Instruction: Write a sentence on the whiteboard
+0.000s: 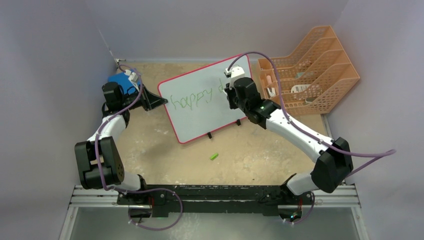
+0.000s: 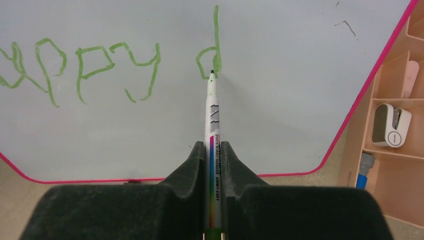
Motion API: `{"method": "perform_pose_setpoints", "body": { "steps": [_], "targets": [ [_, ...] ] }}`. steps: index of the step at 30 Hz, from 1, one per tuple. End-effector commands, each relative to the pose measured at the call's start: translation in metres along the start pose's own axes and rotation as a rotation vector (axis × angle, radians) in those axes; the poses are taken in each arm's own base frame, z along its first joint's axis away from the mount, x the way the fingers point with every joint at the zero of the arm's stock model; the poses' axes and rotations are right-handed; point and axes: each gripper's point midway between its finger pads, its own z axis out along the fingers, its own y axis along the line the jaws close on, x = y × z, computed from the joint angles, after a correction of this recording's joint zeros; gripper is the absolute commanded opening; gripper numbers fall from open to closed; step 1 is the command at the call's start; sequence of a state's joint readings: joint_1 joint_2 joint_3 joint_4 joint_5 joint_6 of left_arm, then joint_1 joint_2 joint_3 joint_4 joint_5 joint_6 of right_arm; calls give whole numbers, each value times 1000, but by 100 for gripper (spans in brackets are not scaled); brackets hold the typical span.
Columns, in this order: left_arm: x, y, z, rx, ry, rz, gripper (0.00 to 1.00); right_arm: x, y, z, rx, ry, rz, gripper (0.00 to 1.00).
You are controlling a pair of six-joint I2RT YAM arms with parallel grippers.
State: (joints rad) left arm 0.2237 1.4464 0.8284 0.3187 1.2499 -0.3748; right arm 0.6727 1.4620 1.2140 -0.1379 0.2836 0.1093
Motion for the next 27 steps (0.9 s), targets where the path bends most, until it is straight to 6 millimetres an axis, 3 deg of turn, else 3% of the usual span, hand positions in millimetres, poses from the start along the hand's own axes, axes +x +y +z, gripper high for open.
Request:
{"method": "perform_pose_setpoints", "body": {
  "steps": [1, 16, 27],
  "targets": [
    [-12, -7, 3, 6, -12, 94, 0, -25, -5, -19, -1, -86, 37, 0],
    [-13, -8, 3, 7, -12, 96, 0, -27, -28, -12, 83, -117, 58, 0],
    [-13, -7, 3, 6, -12, 96, 0, -34, -25, -4, 64, -132, 57, 0]
  ]
}}
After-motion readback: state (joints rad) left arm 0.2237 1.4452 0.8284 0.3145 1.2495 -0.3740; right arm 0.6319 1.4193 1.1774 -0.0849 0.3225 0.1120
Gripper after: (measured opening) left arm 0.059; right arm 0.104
